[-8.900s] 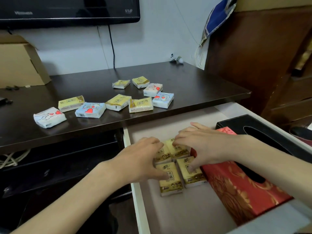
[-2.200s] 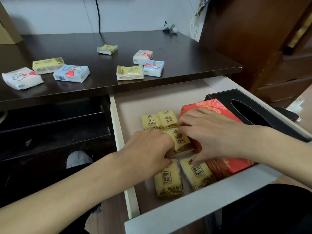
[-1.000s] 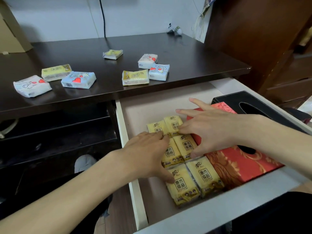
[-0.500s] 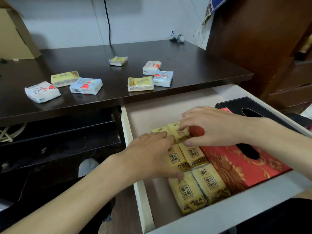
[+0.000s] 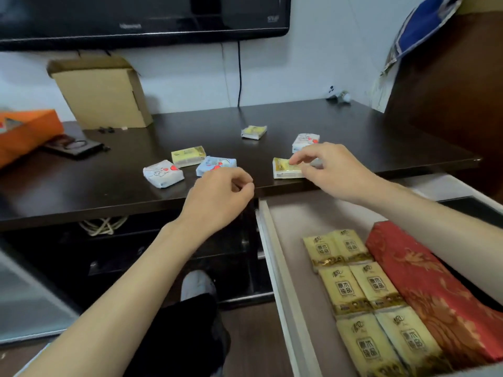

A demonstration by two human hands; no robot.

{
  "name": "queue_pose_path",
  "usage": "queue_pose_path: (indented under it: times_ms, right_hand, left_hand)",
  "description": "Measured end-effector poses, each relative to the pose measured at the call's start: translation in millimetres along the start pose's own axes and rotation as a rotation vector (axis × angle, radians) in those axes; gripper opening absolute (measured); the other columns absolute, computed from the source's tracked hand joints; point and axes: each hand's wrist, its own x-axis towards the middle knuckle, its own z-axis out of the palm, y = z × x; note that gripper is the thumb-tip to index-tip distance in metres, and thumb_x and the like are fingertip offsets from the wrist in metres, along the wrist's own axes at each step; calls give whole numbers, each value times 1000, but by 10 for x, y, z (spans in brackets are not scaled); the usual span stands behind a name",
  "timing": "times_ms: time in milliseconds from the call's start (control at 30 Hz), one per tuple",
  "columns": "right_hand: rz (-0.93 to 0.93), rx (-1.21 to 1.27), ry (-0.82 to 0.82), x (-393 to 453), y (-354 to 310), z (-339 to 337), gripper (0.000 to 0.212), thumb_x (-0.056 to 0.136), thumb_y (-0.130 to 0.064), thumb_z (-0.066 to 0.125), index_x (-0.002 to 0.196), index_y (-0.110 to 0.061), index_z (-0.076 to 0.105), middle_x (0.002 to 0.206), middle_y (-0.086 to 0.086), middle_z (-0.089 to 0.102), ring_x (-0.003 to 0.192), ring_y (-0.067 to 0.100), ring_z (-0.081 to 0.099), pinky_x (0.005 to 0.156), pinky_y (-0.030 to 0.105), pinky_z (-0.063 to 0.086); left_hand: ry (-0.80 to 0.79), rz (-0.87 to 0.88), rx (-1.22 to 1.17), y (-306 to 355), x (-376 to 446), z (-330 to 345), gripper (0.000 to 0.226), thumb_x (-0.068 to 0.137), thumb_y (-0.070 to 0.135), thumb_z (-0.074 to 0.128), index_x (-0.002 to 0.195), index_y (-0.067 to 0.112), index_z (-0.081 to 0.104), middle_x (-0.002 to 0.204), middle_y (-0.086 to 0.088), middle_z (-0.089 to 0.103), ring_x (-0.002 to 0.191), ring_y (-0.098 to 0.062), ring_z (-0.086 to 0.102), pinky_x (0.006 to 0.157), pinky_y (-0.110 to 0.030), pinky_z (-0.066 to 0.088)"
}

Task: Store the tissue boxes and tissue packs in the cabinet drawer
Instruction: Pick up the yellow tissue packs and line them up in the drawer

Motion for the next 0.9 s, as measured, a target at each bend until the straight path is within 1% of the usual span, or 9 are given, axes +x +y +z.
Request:
queue_pose_path:
  times_ms: [100,200,300,433,500,600,733,833,900]
  right_hand:
    - [-15,-258,-91,277,-87,129,30,97,-24,56,121,-34,70,127,-5,66,118,28,58,82,38,43]
    - [-18,-337,-174,489,-184,292,30,94,-33,58,122,-29,69,126,-2,65,117,31,59,87,42,50]
    - [-39,-259,-154,655,-253,436,28,94,-42,59,113,-28,72,119,-1,69,111,28,63,92,44,51]
    - [-43,-113,-114,838,-234,591,18,89,-52,69,92,-33,68,106,-9,71,99,17,65,87,43,54]
    - [-60,-76,-72,918,-176,630,16,87,-47,74,82,-35,64,102,-11,71,96,15,66,85,42,55]
    - [-82,-49,-63,1003,-69,655,20,88,-30,78,79,-38,62,107,-11,71,102,15,66,89,42,54]
    - [-104,-49,-62,1076,46,646,31,86,-19,80,73,-41,63,116,-10,64,106,16,61,92,36,48]
    - [-77,-46,-126,1152,89,587,24,84,-22,83,74,-39,69,124,-10,56,116,12,54,99,31,39]
    - [-40,5,-184,1201,95,528,16,81,-26,86,79,-36,74,128,-11,55,119,10,51,96,25,33]
  left_hand:
    - [93,0,80,-257,182,-226,18,88,35,58,99,33,72,98,12,72,94,-11,66,82,-36,52]
    - [107,-40,201,-539,472,-473,22,87,34,57,102,31,72,112,7,70,103,-19,63,85,-37,49]
    - [28,-117,263,-847,800,-663,32,86,30,60,117,26,68,124,0,67,112,-26,61,93,-41,49]
    - [-223,-156,386,-1163,1146,-683,67,85,17,67,147,19,43,148,-4,50,132,-26,48,106,-42,41]
    - [-259,-160,394,-1259,1283,-652,64,85,21,69,145,20,45,144,-5,54,127,-27,52,102,-42,44]
    - [-243,-136,401,-1325,1456,-611,52,86,36,71,134,20,57,130,-6,63,109,-24,61,85,-35,49]
    - [-185,-110,486,-1268,1638,-487,53,81,62,66,106,15,67,103,-5,68,84,-20,60,65,-33,44]
    - [-191,-125,438,-1170,1754,-364,64,82,75,51,92,13,65,92,-5,64,79,-20,59,62,-33,42]
    - [-183,-117,398,-1096,1813,-334,67,84,76,43,93,13,65,96,-5,64,82,-20,58,62,-33,41]
